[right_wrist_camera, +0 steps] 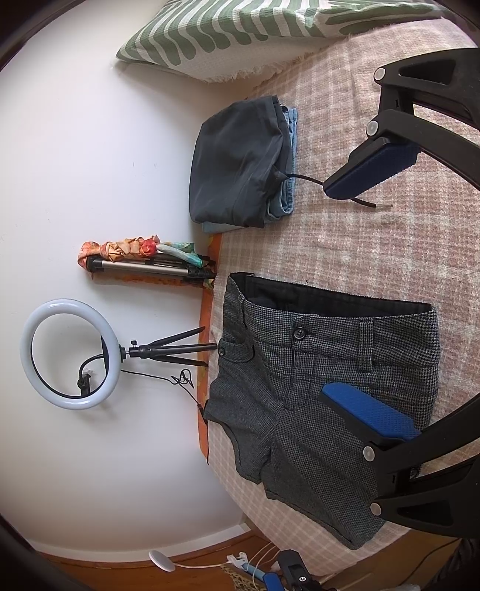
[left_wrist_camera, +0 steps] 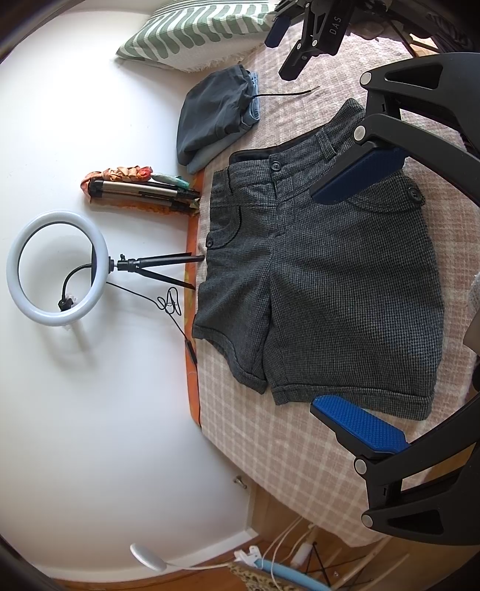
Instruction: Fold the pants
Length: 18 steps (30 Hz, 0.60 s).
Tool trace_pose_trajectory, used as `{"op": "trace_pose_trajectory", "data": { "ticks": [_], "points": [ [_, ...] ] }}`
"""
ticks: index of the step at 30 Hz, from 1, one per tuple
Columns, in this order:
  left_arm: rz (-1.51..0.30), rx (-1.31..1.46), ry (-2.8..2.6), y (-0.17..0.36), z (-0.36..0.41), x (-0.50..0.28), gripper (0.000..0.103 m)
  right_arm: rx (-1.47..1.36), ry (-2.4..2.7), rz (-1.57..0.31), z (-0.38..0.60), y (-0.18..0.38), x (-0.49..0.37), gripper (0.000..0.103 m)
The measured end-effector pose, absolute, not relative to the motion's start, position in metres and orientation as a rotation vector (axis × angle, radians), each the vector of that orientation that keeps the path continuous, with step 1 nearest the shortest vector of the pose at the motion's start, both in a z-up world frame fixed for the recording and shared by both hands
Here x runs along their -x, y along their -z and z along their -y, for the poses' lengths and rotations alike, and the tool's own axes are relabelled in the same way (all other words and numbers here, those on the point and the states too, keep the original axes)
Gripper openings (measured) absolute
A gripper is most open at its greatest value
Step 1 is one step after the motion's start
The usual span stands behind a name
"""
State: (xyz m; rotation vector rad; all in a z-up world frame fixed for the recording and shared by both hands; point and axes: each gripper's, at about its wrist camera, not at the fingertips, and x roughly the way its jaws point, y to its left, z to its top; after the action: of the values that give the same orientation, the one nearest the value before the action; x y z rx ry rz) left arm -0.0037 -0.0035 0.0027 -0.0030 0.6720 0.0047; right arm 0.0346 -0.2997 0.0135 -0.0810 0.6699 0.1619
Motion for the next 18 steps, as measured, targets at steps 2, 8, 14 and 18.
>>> {"op": "trace_pose_trajectory", "data": {
  "ticks": [2,8,14,18],
  "points": [
    [-0.672,0.003,-0.006,-0.0020,0.0030,0.0038,0.103,0.083,-0.162,-0.670,0.2996,-0.0133,-0.0347,0.101],
    [-0.674,0.001,-0.008,-0.0009,0.0017,0.0034,0.103,0.084,-0.162,-0.672,0.3004,-0.0125,-0.0351,0.101],
    [-0.675,0.001,-0.010,-0.0005,0.0008,0.0028,0.103,0.085,-0.163,-0.673,0.3007,-0.0122,-0.0350,0.101],
    [-0.687,0.007,-0.018,0.0018,-0.0033,0.0001,0.103,0.081,-0.167,-0.678,0.3011,-0.0105,-0.0370,0.101]
  ]
}}
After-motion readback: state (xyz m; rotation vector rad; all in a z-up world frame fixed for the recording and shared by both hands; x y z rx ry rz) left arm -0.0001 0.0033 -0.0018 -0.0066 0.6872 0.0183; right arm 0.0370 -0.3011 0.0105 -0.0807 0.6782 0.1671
